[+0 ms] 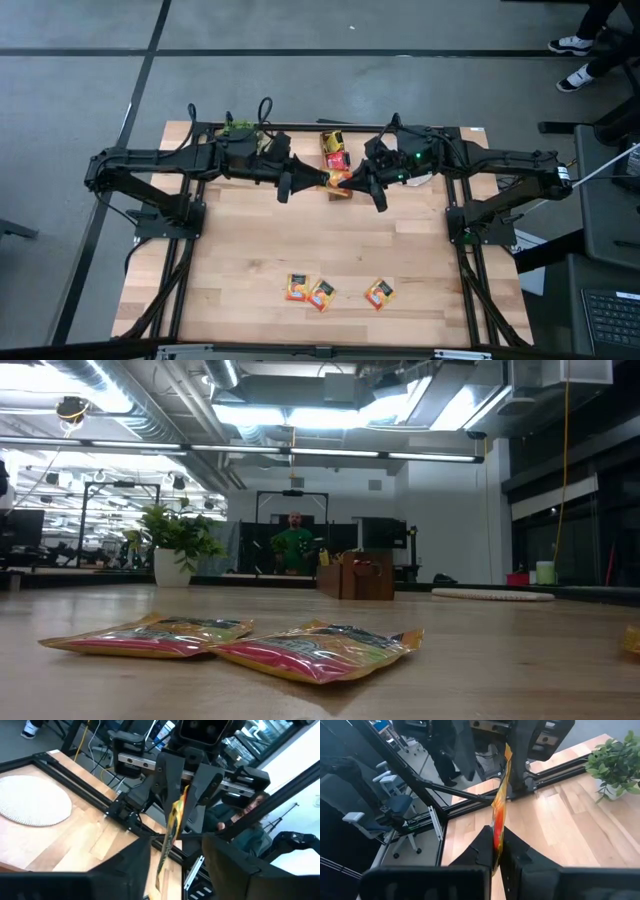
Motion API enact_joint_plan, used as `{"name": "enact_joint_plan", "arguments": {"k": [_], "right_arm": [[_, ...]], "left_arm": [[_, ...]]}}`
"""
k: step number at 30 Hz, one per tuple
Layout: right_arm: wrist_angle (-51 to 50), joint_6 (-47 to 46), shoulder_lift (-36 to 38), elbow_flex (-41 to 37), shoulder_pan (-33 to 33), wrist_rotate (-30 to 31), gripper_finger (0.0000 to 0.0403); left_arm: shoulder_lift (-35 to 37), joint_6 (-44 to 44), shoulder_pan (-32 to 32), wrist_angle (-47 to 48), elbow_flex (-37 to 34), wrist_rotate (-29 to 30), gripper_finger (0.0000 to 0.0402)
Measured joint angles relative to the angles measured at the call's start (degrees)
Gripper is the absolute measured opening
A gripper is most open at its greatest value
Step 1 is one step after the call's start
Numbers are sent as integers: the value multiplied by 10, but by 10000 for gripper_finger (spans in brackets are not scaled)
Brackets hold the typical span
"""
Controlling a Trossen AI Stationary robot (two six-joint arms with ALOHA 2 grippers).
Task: Pick & Place Tea
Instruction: Put the orange tea bag into the left section of the wooden organizer
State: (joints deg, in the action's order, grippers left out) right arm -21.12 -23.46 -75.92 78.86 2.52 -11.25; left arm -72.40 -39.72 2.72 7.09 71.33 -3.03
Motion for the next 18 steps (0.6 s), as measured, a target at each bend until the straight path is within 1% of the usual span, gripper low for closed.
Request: {"name": "enact_joint_plan", "arguments": {"k": [6, 11, 13, 18], "right_arm": [[1, 0, 0, 0, 0, -10, 18], [4, 3, 0, 0, 0, -11, 18], [4, 7, 0, 0, 0, -11, 19], [4, 11, 0, 0, 0, -10, 45]], "left_arm": [[0, 0, 0, 0, 0, -5, 102], [0, 15, 0, 2, 0, -13, 20], [0, 21, -1, 3, 0, -11, 7], [0, 24, -1, 3, 0, -5, 2]]}}
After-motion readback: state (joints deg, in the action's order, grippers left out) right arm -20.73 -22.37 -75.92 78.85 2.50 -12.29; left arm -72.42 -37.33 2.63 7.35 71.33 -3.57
